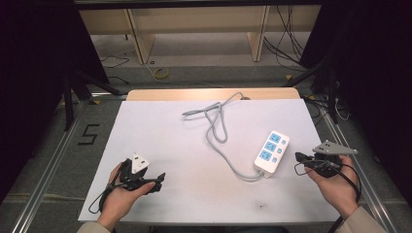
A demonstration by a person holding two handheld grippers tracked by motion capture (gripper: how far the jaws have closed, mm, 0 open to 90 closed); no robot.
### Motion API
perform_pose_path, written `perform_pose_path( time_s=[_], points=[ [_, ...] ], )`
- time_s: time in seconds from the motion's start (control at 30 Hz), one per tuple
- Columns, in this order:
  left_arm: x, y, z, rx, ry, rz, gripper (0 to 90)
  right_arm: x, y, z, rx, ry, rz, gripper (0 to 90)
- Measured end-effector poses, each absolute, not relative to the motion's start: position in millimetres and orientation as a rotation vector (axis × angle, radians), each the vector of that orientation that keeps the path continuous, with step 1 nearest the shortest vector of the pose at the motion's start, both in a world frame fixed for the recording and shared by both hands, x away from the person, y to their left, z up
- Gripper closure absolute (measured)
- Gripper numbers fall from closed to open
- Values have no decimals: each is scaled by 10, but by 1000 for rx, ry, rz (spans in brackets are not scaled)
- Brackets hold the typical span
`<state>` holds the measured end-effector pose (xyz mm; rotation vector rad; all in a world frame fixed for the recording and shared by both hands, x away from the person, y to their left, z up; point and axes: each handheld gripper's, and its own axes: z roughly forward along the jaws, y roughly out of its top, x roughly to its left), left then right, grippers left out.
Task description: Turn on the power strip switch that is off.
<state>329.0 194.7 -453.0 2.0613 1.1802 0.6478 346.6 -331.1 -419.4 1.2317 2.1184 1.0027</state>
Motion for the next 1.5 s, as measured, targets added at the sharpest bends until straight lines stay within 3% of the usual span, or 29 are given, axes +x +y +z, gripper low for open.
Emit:
perform_pose_path(
  time_s=[1.5],
  points=[
    [3297, 1921, -4534, 2066, 1168, 639, 163, 3835, -3166, -4199, 1278, 2244, 923, 900]
  ],
)
